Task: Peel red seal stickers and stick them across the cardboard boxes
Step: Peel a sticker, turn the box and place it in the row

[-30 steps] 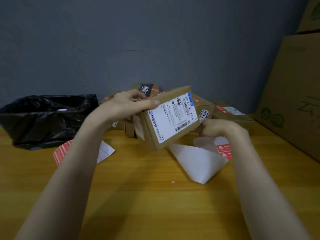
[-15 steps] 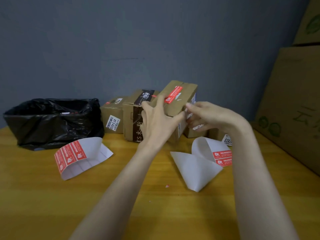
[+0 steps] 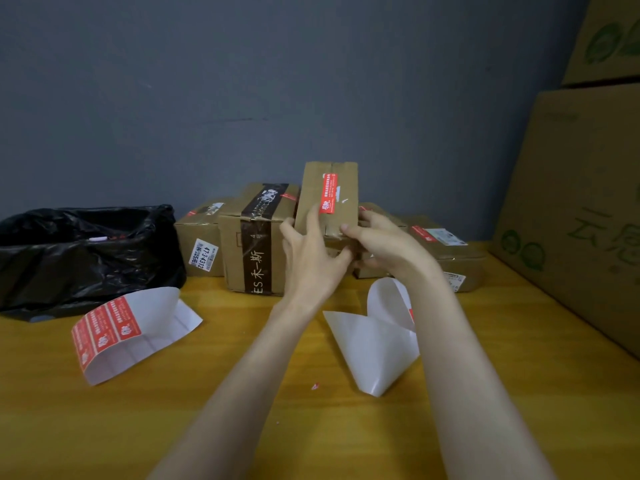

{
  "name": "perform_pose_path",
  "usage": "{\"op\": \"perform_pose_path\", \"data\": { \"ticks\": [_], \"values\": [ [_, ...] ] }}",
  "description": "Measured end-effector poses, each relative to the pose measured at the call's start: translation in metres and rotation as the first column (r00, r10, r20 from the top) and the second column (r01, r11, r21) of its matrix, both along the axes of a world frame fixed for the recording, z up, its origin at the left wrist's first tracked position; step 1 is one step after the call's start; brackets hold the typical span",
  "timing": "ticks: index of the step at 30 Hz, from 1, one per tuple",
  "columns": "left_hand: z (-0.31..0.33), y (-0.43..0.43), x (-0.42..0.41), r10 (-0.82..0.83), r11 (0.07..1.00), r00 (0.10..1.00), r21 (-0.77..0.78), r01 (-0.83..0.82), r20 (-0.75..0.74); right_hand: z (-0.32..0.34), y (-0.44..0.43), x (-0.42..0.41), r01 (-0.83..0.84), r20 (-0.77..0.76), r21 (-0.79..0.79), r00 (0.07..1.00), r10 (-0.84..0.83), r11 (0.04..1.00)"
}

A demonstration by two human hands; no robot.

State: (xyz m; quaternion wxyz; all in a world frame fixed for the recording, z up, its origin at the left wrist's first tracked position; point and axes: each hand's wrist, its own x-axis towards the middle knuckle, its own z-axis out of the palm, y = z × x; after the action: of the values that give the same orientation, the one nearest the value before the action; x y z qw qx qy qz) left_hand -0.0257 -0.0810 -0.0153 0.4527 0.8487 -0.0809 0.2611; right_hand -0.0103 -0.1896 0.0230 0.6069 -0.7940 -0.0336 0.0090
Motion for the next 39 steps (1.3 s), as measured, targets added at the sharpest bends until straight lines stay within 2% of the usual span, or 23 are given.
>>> {"op": "perform_pose_path", "data": {
  "ticks": [9, 13, 19, 23, 27, 30, 32, 35, 39],
  "values": [
    [-0.007, 0.003, 0.008, -0.065, 0.998, 0.996, -0.027, 0.064, -0.055, -0.018, 0.007, 0.014, 0.117, 0.011, 0.139, 0.993, -0.12, 0.983],
    [-0.015, -0.005, 0.007, -0.122, 0.987, 0.99, -0.113, 0.114, -0.07, -0.024, 0.009, 0.018, 0.173, -0.018, 0.107, 0.985, -0.172, 0.979],
    [-0.025, -0.003, 0.009, -0.178, 0.976, 0.971, -0.154, 0.153, -0.161, -0.033, 0.01, 0.023, 0.206, -0.081, 0.086, 0.977, -0.2, 0.975],
    [-0.028, 0.001, 0.011, -0.207, 0.971, 0.961, -0.159, 0.179, -0.181, -0.039, 0.011, 0.026, 0.226, -0.113, 0.127, 0.971, -0.212, 0.966],
    [-0.021, 0.005, 0.013, -0.106, 0.994, 0.969, 0.003, 0.11, -0.225, -0.042, 0.009, 0.027, 0.231, -0.098, 0.102, 0.97, -0.221, 0.968],
    [-0.011, 0.009, 0.007, 0.038, 0.974, 0.963, 0.225, 0.023, -0.265, -0.037, 0.006, 0.025, 0.254, -0.049, -0.071, 0.965, -0.257, 0.965],
    [-0.005, 0.011, 0.0, 0.151, 0.936, 0.969, 0.344, -0.077, -0.196, -0.032, 0.002, 0.022, 0.293, 0.026, -0.181, 0.956, -0.294, 0.939],
    [-0.003, 0.014, -0.003, 0.206, 0.905, 0.974, 0.396, -0.154, -0.091, -0.025, -0.003, 0.017, 0.368, 0.116, -0.277, 0.93, -0.349, 0.888],
    [-0.01, 0.018, 0.002, 0.159, 0.923, 0.974, 0.373, -0.089, -0.159, -0.027, -0.008, 0.024, 0.331, 0.107, -0.295, 0.944, -0.313, 0.897]
  ]
}}
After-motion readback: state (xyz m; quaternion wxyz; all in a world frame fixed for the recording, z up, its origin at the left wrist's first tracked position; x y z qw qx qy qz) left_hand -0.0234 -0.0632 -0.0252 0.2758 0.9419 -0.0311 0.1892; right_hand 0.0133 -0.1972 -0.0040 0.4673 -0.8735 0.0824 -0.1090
